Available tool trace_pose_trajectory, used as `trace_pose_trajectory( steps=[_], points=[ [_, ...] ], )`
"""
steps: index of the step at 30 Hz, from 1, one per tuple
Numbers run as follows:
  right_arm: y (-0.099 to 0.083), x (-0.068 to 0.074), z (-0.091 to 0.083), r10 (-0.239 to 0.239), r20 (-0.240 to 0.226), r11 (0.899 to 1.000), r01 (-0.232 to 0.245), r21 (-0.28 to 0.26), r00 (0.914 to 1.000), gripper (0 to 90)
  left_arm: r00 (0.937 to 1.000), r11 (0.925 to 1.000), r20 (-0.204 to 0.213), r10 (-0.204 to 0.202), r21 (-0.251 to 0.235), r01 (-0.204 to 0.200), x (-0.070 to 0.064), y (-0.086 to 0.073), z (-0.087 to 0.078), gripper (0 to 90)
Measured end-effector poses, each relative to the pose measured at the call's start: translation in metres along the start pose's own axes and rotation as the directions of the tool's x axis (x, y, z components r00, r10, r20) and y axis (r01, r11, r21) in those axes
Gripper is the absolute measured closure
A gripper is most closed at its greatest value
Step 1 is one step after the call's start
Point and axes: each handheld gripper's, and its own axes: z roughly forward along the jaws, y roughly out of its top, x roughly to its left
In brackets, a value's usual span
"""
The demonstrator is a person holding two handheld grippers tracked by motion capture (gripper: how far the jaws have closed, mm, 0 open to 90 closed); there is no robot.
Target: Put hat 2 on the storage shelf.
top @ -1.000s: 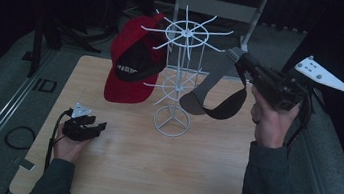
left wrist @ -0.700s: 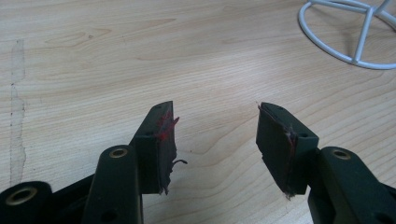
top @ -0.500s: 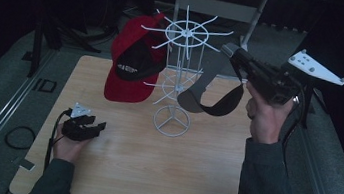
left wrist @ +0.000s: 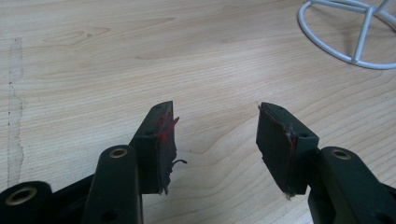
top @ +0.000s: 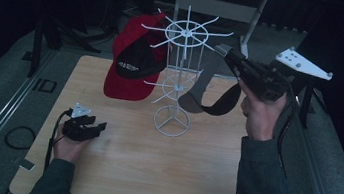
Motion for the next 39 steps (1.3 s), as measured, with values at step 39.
trace_pose_trajectory(
  steps=[39],
  points=[
    [-0.027,-0.004,0.015,0.037,0.044,0.996,-0.041,0.084,0.9983,76.3,1.0000,1.0000,-0.001,0.004,0.003,-0.004,0.000,0.000,0.001,47.6]
  ],
)
